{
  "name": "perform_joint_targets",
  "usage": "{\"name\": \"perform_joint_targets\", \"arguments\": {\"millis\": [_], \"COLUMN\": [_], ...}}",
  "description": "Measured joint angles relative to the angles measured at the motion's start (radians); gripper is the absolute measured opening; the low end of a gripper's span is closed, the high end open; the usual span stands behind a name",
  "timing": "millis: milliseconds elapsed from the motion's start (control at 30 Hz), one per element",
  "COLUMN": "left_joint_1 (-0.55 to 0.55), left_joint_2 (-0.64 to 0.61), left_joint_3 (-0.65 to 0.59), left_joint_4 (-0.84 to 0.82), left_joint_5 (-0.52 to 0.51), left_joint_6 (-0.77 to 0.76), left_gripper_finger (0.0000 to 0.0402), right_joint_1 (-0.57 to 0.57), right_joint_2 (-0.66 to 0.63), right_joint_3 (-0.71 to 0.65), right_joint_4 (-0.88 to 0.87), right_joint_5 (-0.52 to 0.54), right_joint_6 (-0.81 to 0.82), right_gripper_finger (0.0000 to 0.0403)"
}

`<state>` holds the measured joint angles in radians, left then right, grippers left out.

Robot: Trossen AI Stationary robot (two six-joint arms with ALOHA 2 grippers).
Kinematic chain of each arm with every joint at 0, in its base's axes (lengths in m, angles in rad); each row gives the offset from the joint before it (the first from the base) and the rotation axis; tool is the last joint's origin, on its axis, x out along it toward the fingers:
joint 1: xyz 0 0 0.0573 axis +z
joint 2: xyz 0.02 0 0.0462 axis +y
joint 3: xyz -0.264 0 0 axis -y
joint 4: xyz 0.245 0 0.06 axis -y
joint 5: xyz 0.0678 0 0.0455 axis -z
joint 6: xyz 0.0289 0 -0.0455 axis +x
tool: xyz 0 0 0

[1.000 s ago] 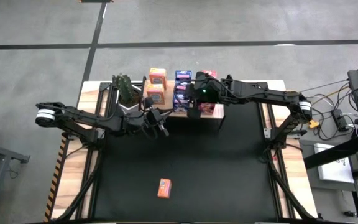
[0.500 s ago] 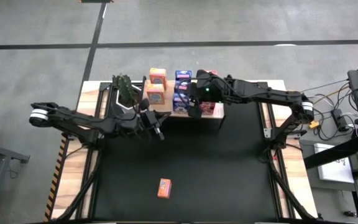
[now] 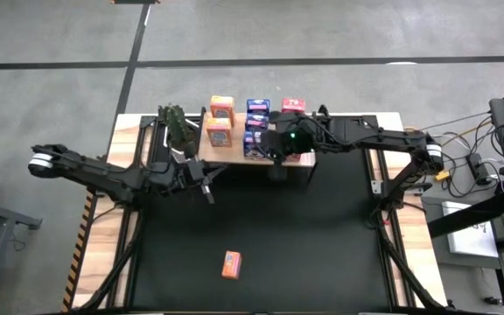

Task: Stack cereal on shelf
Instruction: Put the orange cereal box on the shelf aligned with the other orange cereal boxes

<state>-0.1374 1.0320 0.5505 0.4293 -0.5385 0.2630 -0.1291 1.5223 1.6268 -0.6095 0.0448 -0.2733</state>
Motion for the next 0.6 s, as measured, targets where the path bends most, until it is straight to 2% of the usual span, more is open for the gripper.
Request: {"name": "perform_joint_targets", "arguments": {"millis": [333,500,600], "left_joint_1": [-0.074,-0.135,-0.178], "left_joint_2": [-0.031,-0.015,0.000], "left_joint_3": [-0.005,0.033,0.114], "left_joint_4": [-0.074,-0.122,-0.249], "left_joint_5": [0.008,0.018,0.018], "left_joint_6": [-0.134,-0.197,-0.273], "left_gripper_finger": [0.0001,0.0000,0.0000], "right_joint_1": [0.246,0.371,0.437], "right_joint_2": [-0.004,-0.004,-0.006], "right_joint_3": [-0.029,-0.093,-0.152], "right_joint_4": [-0.026,-0.023,0.011], "right_joint_5": [-0.079,-0.073,-0.007], "right_joint_6": [0.000,0.047,0.096], "right_gripper_finger": [0.0009,0.0009,0.0009]}}
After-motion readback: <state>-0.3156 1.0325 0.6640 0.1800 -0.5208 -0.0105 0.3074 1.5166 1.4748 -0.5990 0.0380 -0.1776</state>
